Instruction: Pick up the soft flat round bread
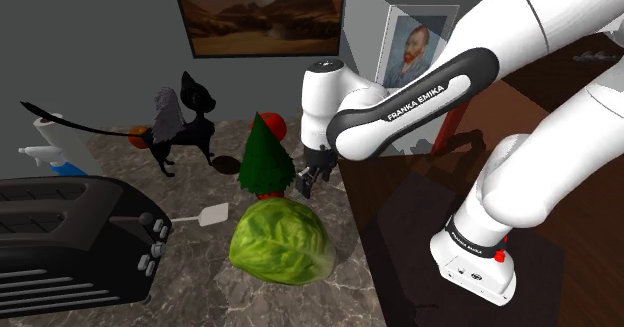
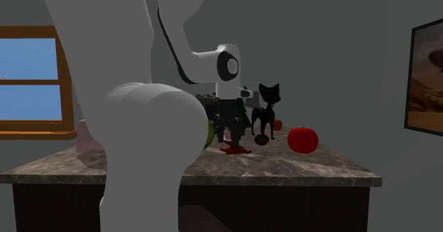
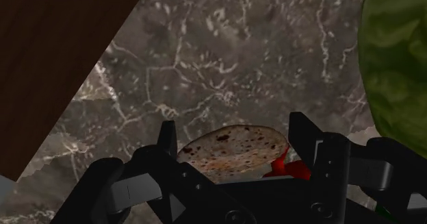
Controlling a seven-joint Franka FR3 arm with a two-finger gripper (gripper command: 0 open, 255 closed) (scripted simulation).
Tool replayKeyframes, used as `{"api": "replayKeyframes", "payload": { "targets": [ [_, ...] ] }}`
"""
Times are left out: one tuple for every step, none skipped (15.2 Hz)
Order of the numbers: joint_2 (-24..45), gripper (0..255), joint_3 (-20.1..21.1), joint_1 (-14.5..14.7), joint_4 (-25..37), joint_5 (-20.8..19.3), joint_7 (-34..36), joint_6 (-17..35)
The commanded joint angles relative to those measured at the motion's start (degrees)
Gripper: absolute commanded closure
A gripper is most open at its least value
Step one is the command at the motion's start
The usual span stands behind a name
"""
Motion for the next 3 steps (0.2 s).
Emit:
{"api": "replayKeyframes", "payload": {
  "targets": [
    [-1.3, 255, -0.3, 0.1, 0.7, 0.3, -0.3, -1.9],
    [-1.4, 255, -0.4, 0.1, 0.7, 0.4, -0.4, -2.1],
    [-1.4, 255, -0.4, 0.2, 0.7, 0.4, -0.4, -2.1]
  ]
}}
